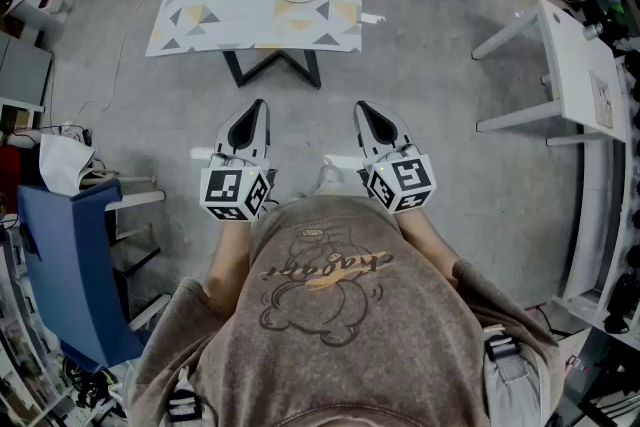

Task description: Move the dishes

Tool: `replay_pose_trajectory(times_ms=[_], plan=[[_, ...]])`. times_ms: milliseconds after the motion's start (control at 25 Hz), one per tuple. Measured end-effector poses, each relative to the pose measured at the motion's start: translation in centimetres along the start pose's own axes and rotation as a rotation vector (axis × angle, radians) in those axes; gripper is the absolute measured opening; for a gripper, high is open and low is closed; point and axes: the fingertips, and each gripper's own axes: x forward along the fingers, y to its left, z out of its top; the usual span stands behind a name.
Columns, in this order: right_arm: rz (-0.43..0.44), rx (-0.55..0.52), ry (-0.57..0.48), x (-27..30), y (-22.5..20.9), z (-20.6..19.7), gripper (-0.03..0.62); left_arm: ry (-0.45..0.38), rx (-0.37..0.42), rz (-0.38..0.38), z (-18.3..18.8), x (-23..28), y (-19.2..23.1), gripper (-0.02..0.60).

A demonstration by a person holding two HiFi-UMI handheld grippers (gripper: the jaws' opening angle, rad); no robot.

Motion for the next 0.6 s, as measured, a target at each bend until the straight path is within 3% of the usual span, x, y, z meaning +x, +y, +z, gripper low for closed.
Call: replay_pose_trajectory(times_ms=[600], plan=[[0.082,-0.013,-0.014,2.9,-4.8,0.6,0.0,-0.03,0.021,0.076,0.2,4.2,0.1,0.017]])
